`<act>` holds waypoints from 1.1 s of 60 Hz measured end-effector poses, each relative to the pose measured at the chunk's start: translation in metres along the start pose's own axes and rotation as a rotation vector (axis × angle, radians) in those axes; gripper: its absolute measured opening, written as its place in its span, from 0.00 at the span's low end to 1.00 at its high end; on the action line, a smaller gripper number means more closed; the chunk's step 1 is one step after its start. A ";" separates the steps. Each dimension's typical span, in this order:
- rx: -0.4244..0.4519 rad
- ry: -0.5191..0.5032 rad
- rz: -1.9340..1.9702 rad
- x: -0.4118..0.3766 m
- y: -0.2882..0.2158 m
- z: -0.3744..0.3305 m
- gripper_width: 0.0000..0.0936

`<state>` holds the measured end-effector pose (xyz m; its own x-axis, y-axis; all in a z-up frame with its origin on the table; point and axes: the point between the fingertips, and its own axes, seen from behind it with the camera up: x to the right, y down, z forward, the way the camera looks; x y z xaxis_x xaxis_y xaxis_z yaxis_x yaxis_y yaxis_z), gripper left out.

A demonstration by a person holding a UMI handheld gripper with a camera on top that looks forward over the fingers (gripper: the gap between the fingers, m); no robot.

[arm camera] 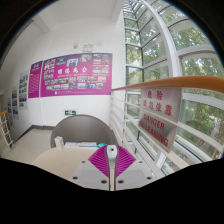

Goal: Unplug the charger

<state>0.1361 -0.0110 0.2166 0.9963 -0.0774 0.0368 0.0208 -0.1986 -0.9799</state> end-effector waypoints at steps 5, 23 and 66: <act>-0.160 0.041 -0.016 0.031 0.090 0.020 0.05; -0.439 0.038 0.038 0.058 0.207 0.028 0.15; -0.420 -0.026 0.031 0.021 0.144 -0.079 0.92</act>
<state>0.1533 -0.1180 0.0916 0.9978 -0.0663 -0.0012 -0.0394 -0.5781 -0.8150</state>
